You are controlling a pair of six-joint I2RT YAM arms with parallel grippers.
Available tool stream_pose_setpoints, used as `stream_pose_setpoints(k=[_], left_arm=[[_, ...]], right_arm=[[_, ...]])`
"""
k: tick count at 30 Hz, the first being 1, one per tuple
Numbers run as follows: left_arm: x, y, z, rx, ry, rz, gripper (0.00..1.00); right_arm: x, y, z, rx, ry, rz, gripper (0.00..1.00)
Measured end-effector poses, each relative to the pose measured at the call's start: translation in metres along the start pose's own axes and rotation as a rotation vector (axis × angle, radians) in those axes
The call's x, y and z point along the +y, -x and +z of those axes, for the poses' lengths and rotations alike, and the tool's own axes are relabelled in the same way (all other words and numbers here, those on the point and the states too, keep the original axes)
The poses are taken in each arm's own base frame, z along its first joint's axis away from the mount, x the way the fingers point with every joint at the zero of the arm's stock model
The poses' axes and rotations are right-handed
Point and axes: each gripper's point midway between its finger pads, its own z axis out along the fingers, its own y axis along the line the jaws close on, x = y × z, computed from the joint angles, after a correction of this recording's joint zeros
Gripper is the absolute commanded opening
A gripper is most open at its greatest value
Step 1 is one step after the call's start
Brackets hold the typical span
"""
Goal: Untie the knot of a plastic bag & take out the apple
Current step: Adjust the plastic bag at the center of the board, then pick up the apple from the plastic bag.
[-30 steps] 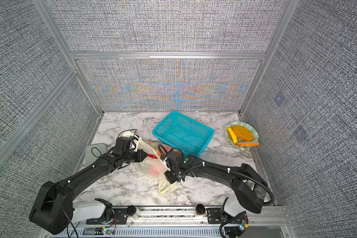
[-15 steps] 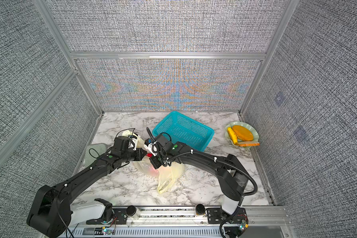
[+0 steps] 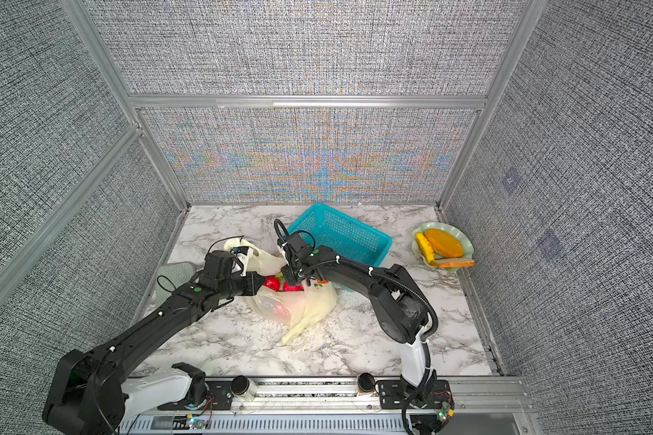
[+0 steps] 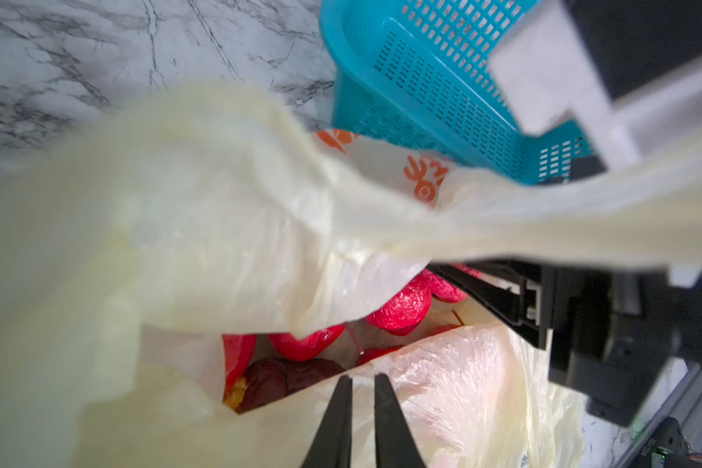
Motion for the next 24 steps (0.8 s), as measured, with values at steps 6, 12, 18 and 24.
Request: stream_pose_setpoints(k=[6, 12, 18, 24], left_arm=[[0.003, -0.008, -0.001, 0.016, 0.006, -0.005, 0.15], [0.001, -0.005, -0.003, 0.012, 0.005, -0.004, 0.16], [0.002, -0.008, -0.003, 0.024, 0.009, -0.008, 0.17], [0.004, -0.010, -0.001, 0.034, 0.013, -0.011, 0.20]], right_arm=[[-0.009, 0.021, 0.002, -0.090, -0.045, 0.006, 0.49], [0.009, 0.007, -0.009, -0.065, 0.037, -0.026, 0.50], [0.019, -0.023, -0.026, -0.005, 0.082, -0.047, 0.52], [0.020, -0.034, -0.003, 0.063, 0.070, -0.039, 0.53]])
